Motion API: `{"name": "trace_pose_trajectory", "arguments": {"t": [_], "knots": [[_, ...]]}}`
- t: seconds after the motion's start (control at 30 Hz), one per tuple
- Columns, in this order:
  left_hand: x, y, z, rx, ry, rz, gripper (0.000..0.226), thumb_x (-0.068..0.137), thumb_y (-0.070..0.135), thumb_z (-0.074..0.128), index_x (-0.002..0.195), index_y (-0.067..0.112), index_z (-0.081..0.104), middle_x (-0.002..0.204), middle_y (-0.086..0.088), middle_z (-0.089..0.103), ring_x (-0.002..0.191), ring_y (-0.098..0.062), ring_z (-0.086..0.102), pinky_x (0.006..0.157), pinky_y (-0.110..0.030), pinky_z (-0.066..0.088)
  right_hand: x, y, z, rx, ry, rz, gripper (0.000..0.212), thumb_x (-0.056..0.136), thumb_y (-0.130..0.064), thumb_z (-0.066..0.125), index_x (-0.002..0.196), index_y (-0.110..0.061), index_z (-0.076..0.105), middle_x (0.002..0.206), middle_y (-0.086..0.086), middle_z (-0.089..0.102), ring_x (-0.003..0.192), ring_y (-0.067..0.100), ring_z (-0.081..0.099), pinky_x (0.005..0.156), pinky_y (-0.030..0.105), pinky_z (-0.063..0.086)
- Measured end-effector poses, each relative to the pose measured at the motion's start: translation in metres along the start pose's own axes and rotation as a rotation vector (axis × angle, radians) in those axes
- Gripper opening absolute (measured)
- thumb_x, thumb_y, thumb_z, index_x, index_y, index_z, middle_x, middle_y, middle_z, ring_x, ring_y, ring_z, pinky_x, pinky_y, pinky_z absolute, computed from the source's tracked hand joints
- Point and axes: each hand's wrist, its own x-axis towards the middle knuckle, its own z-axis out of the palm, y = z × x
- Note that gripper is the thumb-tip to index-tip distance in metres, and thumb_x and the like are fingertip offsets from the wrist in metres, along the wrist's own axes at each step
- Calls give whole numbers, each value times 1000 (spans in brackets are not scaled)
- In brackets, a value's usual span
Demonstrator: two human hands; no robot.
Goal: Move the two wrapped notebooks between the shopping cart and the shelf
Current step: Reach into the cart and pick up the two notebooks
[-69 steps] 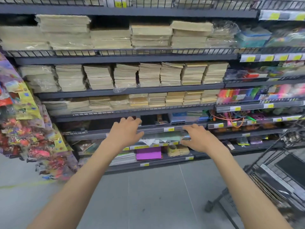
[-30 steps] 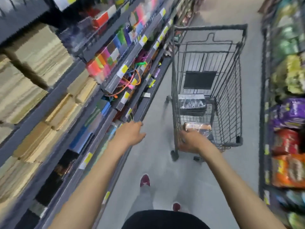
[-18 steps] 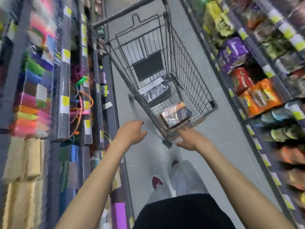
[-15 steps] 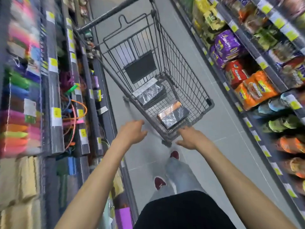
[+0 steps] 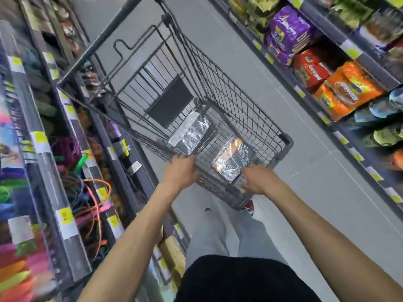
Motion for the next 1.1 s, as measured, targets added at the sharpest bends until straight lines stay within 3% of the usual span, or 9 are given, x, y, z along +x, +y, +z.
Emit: {"name": "trace_pose_trajectory", "arguments": {"t": [0.23, 0.37, 0.43, 0.5, 0.53, 0.7, 0.97, 1.1], "knots": [[81, -36, -7, 67, -120, 104, 25, 96, 26, 49, 116, 14, 57, 112, -13, 65, 111, -37, 59, 94, -53, 49, 54, -16, 14, 312, -10, 159, 68, 100, -39, 51, 157, -19, 21, 151, 21, 39, 134, 38, 45, 107, 49, 44], [135, -70, -7, 55, -196, 178, 41, 97, 44, 42, 118, 15, 62, 110, -13, 65, 108, -37, 61, 88, -50, 53, 83, -31, 31, 501, 13, 288, 77, 101, -42, 48, 158, -29, -1, 147, 23, 44, 126, 40, 53, 102, 52, 48], [160, -85, -11, 78, -227, 215, 49, 93, 52, 40, 120, 17, 63, 110, -12, 65, 107, -38, 62, 86, -48, 53, 95, -40, 41, 583, 1, 385, 71, 100, -39, 52, 157, -26, 14, 138, 21, 52, 119, 38, 57, 98, 50, 50], [184, -99, -12, 96, -229, 203, 44, 97, 42, 47, 128, 14, 57, 114, -14, 65, 109, -37, 61, 89, -47, 50, 108, -47, 50, 632, -26, 481, 57, 99, -38, 54, 149, -16, 37, 138, 18, 51, 123, 36, 53, 101, 48, 48], [195, -105, -10, 105, -226, 208, 41, 99, 37, 48, 130, 12, 55, 116, -15, 65, 110, -36, 61, 90, -48, 49, 114, -50, 56, 667, -37, 522, 55, 100, -36, 54, 148, -13, 40, 140, 19, 49, 126, 37, 51, 103, 46, 46], [236, -130, 8, 128, -295, 183, 35, 99, 25, 51, 132, 11, 52, 118, -14, 65, 111, -34, 61, 91, -48, 50, 142, -58, 88, 868, -14, 688, 59, 96, -33, 58, 147, -12, 38, 138, 24, 50, 123, 40, 53, 101, 47, 48], [276, -156, 44, 54, -311, 20, 53, 94, 13, 60, 140, 3, 35, 120, -23, 60, 107, -40, 60, 79, -37, 44, 174, -59, 117, 988, -10, 898, 66, 95, -33, 62, 146, -4, 32, 136, 24, 51, 123, 38, 53, 97, 40, 48], [292, -161, 63, -45, -364, -100, 61, 95, 19, 63, 143, 1, 30, 133, -22, 54, 120, -39, 55, 96, -41, 45, 188, -53, 135, 1066, -3, 980, 69, 95, -42, 62, 143, 0, 36, 135, 22, 56, 125, 36, 55, 93, 35, 48]]}}
